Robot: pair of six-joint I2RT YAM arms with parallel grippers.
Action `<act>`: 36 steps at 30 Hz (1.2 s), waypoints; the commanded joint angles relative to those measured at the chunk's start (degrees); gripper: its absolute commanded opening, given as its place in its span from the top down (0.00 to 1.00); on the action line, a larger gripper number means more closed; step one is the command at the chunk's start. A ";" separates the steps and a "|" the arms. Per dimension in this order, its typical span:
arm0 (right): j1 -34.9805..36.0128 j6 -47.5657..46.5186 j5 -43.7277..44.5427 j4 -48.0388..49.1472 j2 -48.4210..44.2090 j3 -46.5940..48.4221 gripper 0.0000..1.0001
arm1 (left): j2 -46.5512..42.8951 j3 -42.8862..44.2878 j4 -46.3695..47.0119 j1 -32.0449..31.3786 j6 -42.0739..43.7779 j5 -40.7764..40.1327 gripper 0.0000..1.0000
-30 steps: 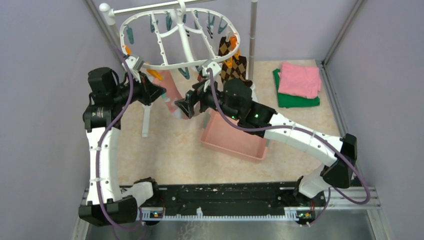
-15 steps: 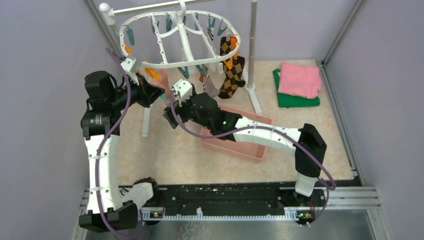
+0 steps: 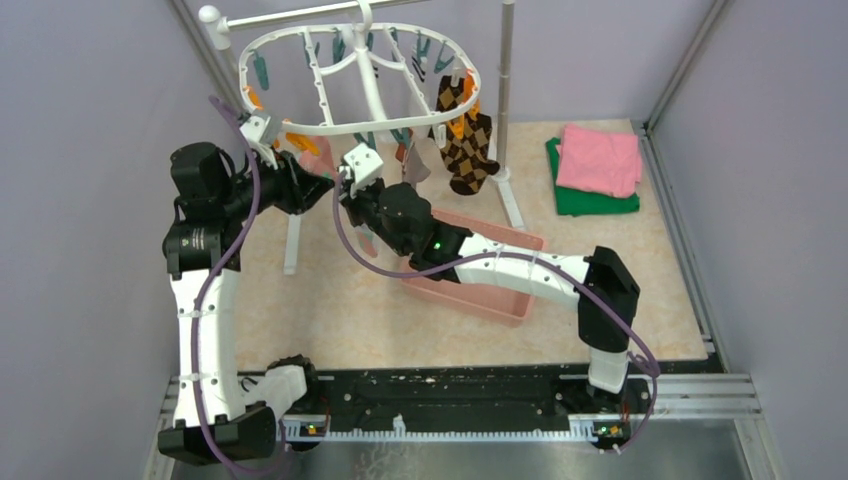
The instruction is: Remove the socks clipped to the hanger
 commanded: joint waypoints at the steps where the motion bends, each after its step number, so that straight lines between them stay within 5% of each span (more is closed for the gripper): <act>1: 0.38 -0.77 2.47 5.34 -1.80 -1.06 1.00 | -0.59 1.97 0.74 -0.06 -1.11 0.73 0.50; 4: 0.33 -0.49 2.45 5.10 -2.70 -2.13 1.00 | -0.62 4.31 0.47 -0.06 -2.66 -1.65 0.15; 7: 0.33 -0.11 2.18 4.80 -3.31 -2.58 1.00 | -0.33 6.85 1.37 -0.11 -4.71 -2.77 0.01; 15: 0.37 0.62 1.78 3.24 -3.78 -2.26 1.00 | 0.48 10.05 3.01 -0.07 -8.65 -5.78 0.03; 30: 0.34 1.42 1.42 1.71 -4.06 -1.50 1.00 | 0.57 8.71 6.11 -0.05 -11.67 -10.79 0.31; 36: 0.38 1.65 1.31 1.16 -3.99 -1.17 1.00 | 1.39 8.10 7.08 -0.06 -13.81 -10.14 0.34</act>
